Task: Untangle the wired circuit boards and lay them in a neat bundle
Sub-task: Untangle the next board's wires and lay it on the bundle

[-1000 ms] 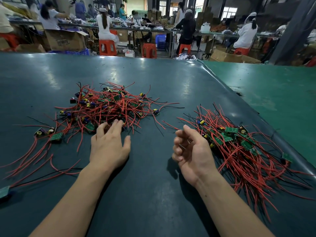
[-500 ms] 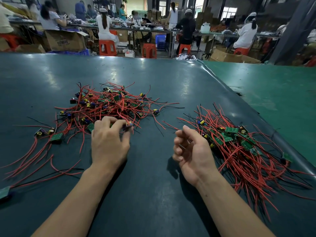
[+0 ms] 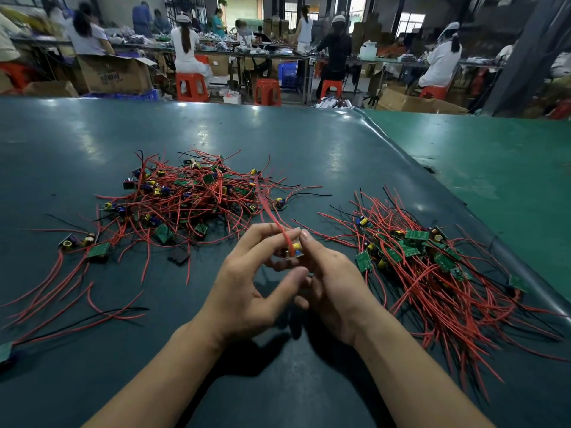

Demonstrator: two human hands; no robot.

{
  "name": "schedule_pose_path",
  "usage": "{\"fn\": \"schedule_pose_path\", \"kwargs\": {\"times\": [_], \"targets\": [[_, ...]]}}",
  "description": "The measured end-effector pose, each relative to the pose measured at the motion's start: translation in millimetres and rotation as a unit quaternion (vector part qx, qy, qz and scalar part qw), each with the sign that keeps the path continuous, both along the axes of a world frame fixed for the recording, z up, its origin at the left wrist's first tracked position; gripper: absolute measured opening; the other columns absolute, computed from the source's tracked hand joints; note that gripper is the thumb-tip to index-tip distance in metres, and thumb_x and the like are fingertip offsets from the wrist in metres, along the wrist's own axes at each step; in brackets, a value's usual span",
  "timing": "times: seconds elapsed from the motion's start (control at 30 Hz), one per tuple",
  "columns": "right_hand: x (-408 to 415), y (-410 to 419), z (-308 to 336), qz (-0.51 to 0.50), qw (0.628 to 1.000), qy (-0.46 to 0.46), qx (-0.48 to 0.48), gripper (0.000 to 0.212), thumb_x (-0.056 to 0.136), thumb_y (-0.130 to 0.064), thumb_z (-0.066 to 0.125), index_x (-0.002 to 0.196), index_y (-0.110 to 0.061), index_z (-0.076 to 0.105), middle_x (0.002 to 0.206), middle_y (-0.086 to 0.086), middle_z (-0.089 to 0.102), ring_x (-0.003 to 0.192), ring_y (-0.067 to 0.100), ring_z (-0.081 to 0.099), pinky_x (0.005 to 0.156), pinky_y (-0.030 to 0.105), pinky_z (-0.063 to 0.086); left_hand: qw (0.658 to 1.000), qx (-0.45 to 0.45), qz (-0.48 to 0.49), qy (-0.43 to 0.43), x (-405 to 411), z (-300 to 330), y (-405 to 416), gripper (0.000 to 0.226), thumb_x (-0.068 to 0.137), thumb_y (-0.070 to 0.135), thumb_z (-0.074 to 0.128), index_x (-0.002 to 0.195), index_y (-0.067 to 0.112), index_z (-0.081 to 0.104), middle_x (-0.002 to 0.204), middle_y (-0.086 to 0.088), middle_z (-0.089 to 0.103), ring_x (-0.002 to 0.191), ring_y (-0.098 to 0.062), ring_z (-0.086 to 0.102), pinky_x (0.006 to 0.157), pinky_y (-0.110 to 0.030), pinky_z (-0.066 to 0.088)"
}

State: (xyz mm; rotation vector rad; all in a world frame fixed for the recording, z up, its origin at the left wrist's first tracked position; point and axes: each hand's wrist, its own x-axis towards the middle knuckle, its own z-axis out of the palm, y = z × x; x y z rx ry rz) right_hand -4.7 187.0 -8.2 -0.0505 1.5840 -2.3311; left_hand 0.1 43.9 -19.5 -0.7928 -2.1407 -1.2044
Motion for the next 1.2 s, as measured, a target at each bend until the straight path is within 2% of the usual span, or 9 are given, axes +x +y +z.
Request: {"fn": "schedule_pose_path", "kwargs": {"times": [0.07,0.2,0.3,0.43,0.53,0.67,0.83,0.97,1.2], "targets": [[0.3,0.1,-0.3,0.006,1.000,0.002,-0.002,0.034,0.083,-0.048,0.060,0.096,-0.022,0.076,0.086,0.005,0.072,0.053,0.011,0.055,0.042,0.019,0.034,1.000,0.009,0.003,0.001,0.0,-0.9,2.0,0.040,0.089,0.026,0.066,0.123,0.006,0.064,0.114,-0.006,0.057,0.110,-0.017,0.057,0.091,-0.024,0.046],[0.0,-0.2,-1.1,-0.059,0.997,0.031,0.031,0.015,0.088,-0.034,0.064,0.088,-0.023,0.073,0.078,-0.001,0.068,0.048,0.011,0.053,0.039,0.019,0.035,0.998,0.037,0.047,0.023,-3.6,-1.2,0.0,0.023,0.090,0.019,0.067,0.108,0.007,0.071,0.108,-0.004,0.061,0.103,-0.016,0.060,0.076,-0.029,0.051],[-0.9,1.0,-2.3,-0.123,0.988,0.065,0.073,0.012,0.093,-0.029,0.063,0.090,-0.020,0.070,0.075,0.002,0.065,0.047,0.008,0.053,0.039,0.018,0.037,0.998,0.015,0.052,0.021,-3.8,-2.7,-0.7,0.020,0.090,0.021,0.066,0.105,0.008,0.071,0.113,-0.002,0.063,0.108,-0.018,0.060,0.082,-0.033,0.051],[1.8,-1.2,-0.1,-0.112,0.986,0.109,0.053,0.021,0.094,-0.034,0.060,0.081,-0.025,0.073,0.068,-0.006,0.061,0.046,0.008,0.048,0.040,0.017,0.032,0.998,-0.038,0.052,0.022,-5.2,-3.1,-1.4,0.020,0.089,0.019,0.066,0.105,0.007,0.071,0.115,0.000,0.063,0.109,-0.017,0.058,0.093,-0.035,0.047],[1.9,-2.3,-4.5,-0.133,0.969,0.178,0.104,0.018,0.091,-0.031,0.063,0.078,-0.024,0.072,0.068,-0.006,0.063,0.047,0.007,0.051,0.040,0.016,0.038,0.995,-0.067,0.068,0.015,-5.2,-2.9,-3.7,0.021,0.086,0.018,0.067,0.104,0.008,0.073,0.110,-0.002,0.062,0.103,-0.019,0.057,0.091,-0.033,0.047],[4.6,-4.0,-7.6,-0.099,0.977,0.162,0.096,0.022,0.084,-0.045,0.064,0.091,-0.025,0.070,0.082,0.003,0.067,0.045,0.018,0.059,0.039,0.025,0.046,0.993,-0.078,0.088,-0.014,-5.0,-2.6,-6.1,0.025,0.086,0.023,0.063,0.105,0.011,0.073,0.105,-0.002,0.059,0.096,-0.022,0.056,0.084,-0.038,0.048],[2.1,-3.2,-11.0,-0.163,0.938,0.226,0.207,0.009,0.093,-0.031,0.064,0.089,-0.029,0.072,0.086,0.000,0.074,0.068,0.012,0.067,0.057,0.032,0.055,0.994,-0.088,0.056,-0.025,-6.4,-4.3,-9.2,0.033,0.078,0.023,0.073,0.110,0.014,0.073,0.113,-0.001,0.059,0.099,-0.026,0.056,0.087,-0.037,0.046],[3.2,-2.0,-6.6,-0.148,0.968,0.161,0.127,0.013,0.096,-0.021,0.061,0.089,-0.017,0.071,0.087,0.004,0.076,0.055,0.020,0.070,0.037,0.020,0.044,0.995,-0.069,0.064,-0.022,-8.0,-5.1,-7.4,0.029,0.081,0.010,0.070,0.109,0.016,0.071,0.116,0.003,0.061,0.108,-0.018,0.056,0.092,-0.033,0.047],[0.0,0.4,-6.6,-0.190,0.956,0.171,0.147,0.014,0.092,-0.021,0.068,0.085,-0.010,0.073,0.085,0.007,0.073,0.058,0.021,0.071,0.037,0.017,0.036,0.994,-0.058,0.096,-0.010,-8.1,-2.4,-8.9,0.021,0.085,0.015,0.066,0.105,0.014,0.070,0.097,0.003,0.062,0.090,-0.017,0.056,0.075,-0.026,0.045]]}}
